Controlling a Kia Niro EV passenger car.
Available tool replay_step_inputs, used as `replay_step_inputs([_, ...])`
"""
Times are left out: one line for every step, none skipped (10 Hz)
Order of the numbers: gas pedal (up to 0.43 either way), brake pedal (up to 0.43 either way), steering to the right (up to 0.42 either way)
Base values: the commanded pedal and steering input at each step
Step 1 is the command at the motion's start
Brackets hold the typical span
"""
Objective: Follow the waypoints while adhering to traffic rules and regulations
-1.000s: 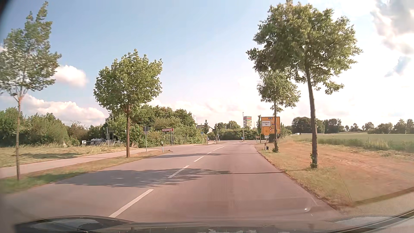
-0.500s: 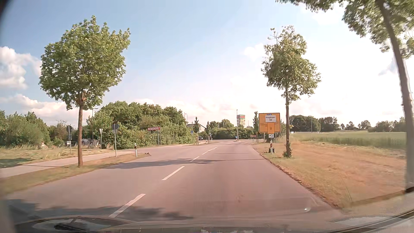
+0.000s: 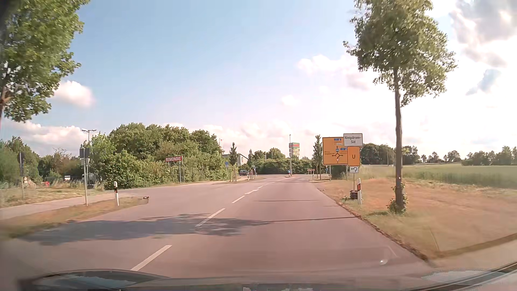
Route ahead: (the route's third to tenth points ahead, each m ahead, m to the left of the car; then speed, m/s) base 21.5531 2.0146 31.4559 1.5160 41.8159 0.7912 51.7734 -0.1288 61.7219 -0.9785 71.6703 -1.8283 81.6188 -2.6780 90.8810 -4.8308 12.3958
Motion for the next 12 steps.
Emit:
replay_step_inputs([0.000, 0.030, 0.011])
replay_step_inputs([0.000, 0.030, 0.011])
replay_step_inputs([0.000, 0.030, 0.011])
replay_step_inputs([0.000, 0.030, 0.010])
replay_step_inputs([0.000, 0.030, 0.010])
replay_step_inputs([0.000, 0.030, 0.010])
replay_step_inputs([0.000, 0.030, 0.010])
replay_step_inputs([0.000, 0.030, 0.010])
replay_step_inputs([0.000, 0.030, 0.010])
replay_step_inputs([0.000, 0.030, 0.010])
replay_step_inputs([0.000, 0.024, 0.010])
replay_step_inputs([0.000, 0.024, 0.010])
